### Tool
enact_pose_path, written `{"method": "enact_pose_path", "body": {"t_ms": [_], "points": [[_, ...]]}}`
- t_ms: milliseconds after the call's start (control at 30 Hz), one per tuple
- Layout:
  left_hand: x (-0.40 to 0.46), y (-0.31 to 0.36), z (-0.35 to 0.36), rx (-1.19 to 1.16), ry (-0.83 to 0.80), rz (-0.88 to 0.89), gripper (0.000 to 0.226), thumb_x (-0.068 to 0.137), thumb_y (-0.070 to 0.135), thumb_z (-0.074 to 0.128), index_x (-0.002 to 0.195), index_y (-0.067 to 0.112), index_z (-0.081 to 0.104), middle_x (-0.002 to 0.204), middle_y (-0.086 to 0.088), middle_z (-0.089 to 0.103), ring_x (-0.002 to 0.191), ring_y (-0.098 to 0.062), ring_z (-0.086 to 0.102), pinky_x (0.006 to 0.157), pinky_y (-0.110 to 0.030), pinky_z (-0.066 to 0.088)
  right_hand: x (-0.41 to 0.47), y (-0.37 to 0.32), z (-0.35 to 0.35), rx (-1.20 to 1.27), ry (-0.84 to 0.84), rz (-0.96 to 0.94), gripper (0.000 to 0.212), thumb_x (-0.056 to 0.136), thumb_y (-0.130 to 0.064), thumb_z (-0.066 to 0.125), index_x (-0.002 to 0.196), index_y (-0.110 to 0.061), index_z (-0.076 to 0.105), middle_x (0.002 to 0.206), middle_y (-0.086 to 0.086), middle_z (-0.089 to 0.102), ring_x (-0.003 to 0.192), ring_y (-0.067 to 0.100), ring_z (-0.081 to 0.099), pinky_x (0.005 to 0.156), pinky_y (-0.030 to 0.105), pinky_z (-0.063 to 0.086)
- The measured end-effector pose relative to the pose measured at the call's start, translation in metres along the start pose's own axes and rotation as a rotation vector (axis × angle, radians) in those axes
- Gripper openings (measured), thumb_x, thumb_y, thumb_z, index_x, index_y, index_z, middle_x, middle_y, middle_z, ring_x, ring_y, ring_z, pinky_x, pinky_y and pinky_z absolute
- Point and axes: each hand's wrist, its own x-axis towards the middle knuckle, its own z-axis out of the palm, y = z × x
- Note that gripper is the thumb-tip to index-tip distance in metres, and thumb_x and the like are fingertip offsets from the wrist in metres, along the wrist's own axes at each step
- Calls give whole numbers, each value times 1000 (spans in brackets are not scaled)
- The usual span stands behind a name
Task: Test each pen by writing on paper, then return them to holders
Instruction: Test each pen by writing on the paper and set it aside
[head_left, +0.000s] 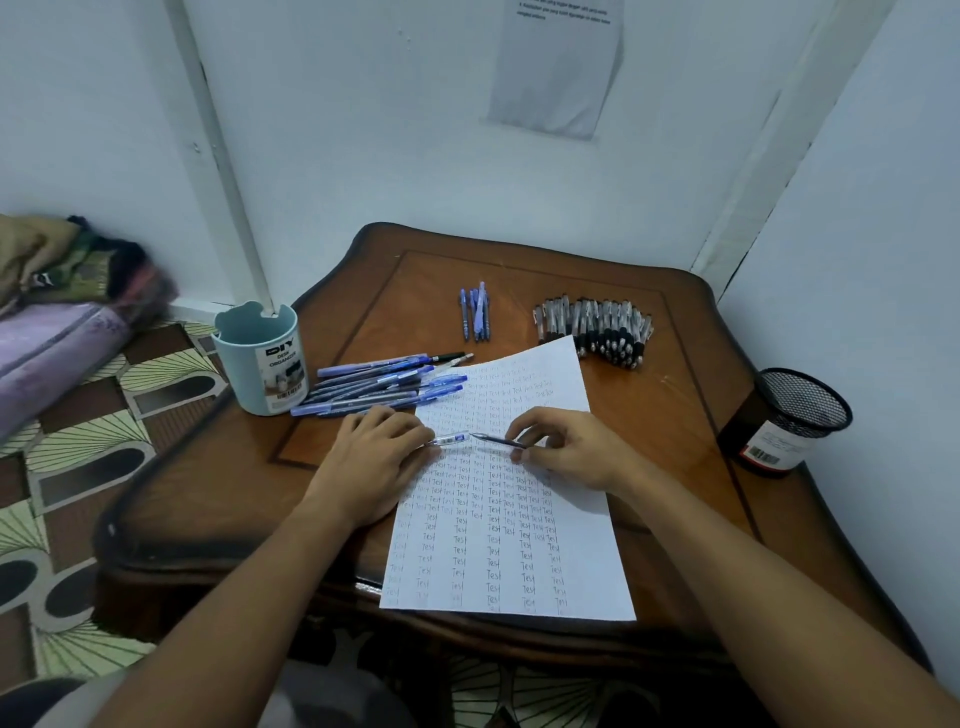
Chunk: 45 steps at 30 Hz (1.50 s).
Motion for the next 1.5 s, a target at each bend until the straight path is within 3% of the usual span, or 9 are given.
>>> {"method": "enact_pose_path", "body": {"t_ms": [300,600,733,833,933,1100,1200,1300,1500], "points": [[0,0,0,14,29,48,38,97,52,39,104,29,68,105,10,65,97,-17,51,76,-35,36,4,-15,-1,-184,-20,-41,17,96,-35,65,102,-49,71,98,-17,68,73,2,58,66,26,48],[-2,-1,-3,35,1,62,34,97,52,40,105,30,65,108,11,66,96,-22,55,74,-35,33,13,-22,10,-161,45,-90,9,94,-22,69,101,-25,74,91,-16,70,71,-6,58,66,20,42],[-1,2,-4,39,5,51,37,97,52,37,103,29,65,107,11,68,95,-23,57,73,-37,38,15,-21,16,-212,122,-106,12,94,-25,69,104,-26,74,94,-17,70,84,-1,60,81,30,45],[-1,5,-5,32,-7,15,38,98,52,36,100,29,66,106,12,69,95,-22,58,73,-37,39,19,-14,27,-334,326,-87,38,91,-40,70,126,-27,62,121,-12,62,116,10,48,101,36,34],[0,5,-5,17,-14,-32,38,98,52,37,97,28,66,105,12,70,95,-20,58,73,-36,38,19,-14,42,77,499,104,66,86,-38,77,140,-23,43,130,-6,47,115,14,47,98,35,41],[0,4,-3,11,-28,-51,40,99,55,34,98,30,65,106,12,69,97,-18,57,76,-35,36,22,-19,58,922,439,323,86,88,-11,75,153,-9,18,87,16,65,67,19,60,68,34,52],[0,4,-4,18,-27,-54,40,99,55,33,97,30,65,106,13,69,97,-18,57,76,-35,36,26,-25,60,979,397,375,67,92,-12,71,147,-1,34,90,14,69,67,18,62,64,31,52],[-1,4,-2,31,-32,-53,40,99,56,32,98,31,64,107,12,67,97,-19,56,76,-36,37,30,-31,59,864,315,376,16,96,-15,66,105,-2,66,90,12,68,65,17,58,57,30,49],[-1,2,0,10,-25,-63,44,98,57,35,103,31,70,107,12,66,100,-18,56,76,-35,38,34,-43,50,868,267,377,17,103,-19,55,114,-6,55,85,10,68,70,24,66,61,36,54]]}}
